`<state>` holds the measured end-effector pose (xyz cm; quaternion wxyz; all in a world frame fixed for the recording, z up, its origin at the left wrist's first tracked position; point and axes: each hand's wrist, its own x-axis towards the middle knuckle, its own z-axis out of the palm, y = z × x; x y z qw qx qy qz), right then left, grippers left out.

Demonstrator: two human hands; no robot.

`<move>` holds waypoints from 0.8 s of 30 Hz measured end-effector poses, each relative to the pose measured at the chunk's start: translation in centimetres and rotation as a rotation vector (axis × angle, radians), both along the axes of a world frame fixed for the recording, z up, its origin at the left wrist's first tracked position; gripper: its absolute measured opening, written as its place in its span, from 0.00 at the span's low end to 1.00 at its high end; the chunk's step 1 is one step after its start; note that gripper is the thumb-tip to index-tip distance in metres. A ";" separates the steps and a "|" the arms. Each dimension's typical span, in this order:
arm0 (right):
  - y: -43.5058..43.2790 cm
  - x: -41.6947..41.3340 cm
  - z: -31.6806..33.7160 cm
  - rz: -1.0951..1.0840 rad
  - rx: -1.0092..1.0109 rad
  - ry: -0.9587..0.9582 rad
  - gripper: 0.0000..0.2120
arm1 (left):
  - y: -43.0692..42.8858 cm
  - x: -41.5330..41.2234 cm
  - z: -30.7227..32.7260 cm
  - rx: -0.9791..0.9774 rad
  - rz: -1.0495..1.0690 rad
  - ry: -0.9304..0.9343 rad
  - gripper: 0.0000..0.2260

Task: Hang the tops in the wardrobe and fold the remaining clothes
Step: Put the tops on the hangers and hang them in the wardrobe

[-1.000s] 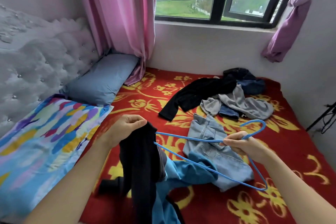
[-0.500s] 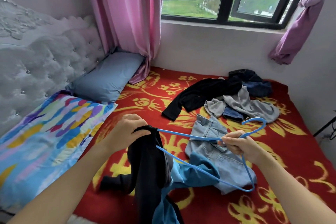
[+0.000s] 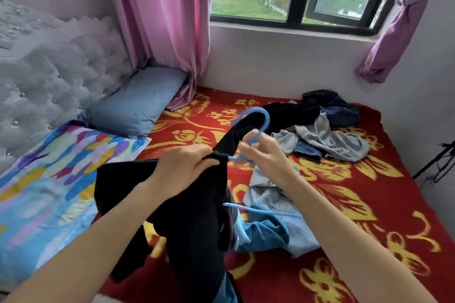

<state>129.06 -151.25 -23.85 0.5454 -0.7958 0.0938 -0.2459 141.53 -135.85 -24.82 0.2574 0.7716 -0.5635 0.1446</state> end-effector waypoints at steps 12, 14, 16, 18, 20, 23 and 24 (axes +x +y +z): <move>1.6 0.2 -9.9 0.036 -1.028 -0.174 0.15 | 0.5 3.6 6.5 -0.290 0.093 0.369 0.06; 0.8 0.1 -10.1 -0.045 -1.056 -0.017 0.18 | 0.8 3.6 7.2 -0.307 0.092 0.379 0.06; -0.7 -0.8 -10.8 -0.130 -1.106 0.174 0.24 | 1.6 4.1 7.7 -0.341 0.127 0.392 0.10; -2.8 -2.0 -11.4 -0.175 -1.116 0.329 0.29 | 2.5 5.0 7.7 -0.428 0.149 0.443 0.09; -4.7 -2.8 -11.9 -0.190 -1.167 0.266 0.27 | 2.8 5.7 7.3 -0.503 0.157 0.509 0.10; -3.8 -2.2 -10.6 -0.159 -1.122 -0.081 0.17 | 2.4 5.7 6.7 -0.494 0.140 0.555 0.14; -2.9 -1.4 -10.1 -0.158 -1.067 -0.183 0.16 | 2.1 5.5 6.5 -0.480 0.130 0.566 0.15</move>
